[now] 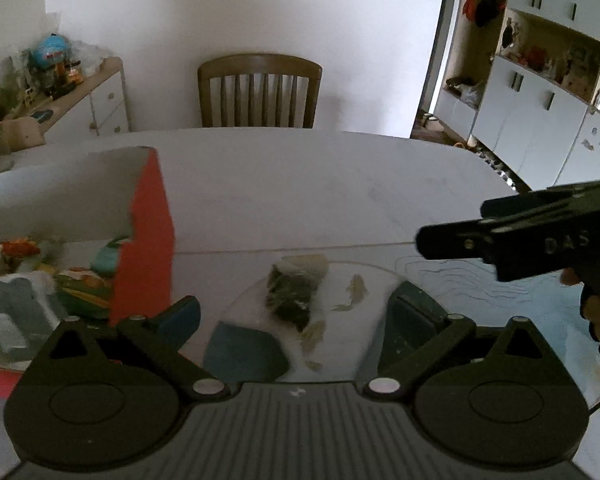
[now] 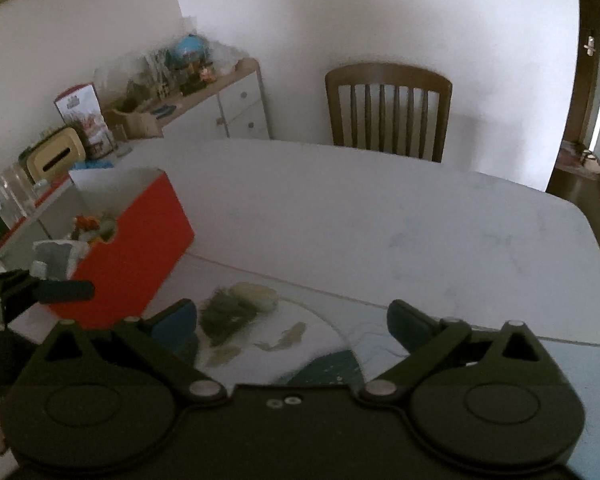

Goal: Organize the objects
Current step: 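Move both tools from the box back to the items on the glass table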

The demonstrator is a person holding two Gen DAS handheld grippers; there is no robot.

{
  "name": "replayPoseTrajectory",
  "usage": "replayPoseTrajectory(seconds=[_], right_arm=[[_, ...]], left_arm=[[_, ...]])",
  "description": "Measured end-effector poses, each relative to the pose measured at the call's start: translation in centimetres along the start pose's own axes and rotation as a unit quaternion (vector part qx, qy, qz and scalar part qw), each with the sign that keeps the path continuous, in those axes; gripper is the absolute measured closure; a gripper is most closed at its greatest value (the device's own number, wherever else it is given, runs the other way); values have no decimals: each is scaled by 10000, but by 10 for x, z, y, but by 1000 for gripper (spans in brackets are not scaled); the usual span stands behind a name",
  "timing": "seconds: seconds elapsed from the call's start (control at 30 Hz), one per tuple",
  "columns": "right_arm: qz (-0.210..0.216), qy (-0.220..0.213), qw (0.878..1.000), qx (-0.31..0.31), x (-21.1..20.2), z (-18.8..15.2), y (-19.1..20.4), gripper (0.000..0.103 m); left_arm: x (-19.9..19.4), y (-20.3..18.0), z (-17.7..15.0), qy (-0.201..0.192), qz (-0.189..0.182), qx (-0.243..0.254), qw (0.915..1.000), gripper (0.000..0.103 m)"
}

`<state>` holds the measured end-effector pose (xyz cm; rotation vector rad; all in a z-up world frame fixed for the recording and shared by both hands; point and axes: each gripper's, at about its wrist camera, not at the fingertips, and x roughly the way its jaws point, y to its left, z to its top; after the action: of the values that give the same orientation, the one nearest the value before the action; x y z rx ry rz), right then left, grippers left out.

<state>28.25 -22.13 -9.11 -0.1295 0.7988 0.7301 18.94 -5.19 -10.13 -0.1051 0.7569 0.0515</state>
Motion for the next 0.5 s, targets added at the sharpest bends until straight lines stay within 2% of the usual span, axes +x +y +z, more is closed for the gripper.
replayPoseTrajectory(seconds=[0.07,0.27,0.5], right_arm=[[16,86,9999,-67,10,-1,-7,2],[123,342,9992,-191,39,-5,-22,4],[378,528,9972,-381,64,-2,-31,8]], left_arm=[[9,-5,-3,6,12,-33,10000,0],[37,-15,-7,91,360,-143,9992,0],[60,-19,-8,3,520,-137,9986,0]])
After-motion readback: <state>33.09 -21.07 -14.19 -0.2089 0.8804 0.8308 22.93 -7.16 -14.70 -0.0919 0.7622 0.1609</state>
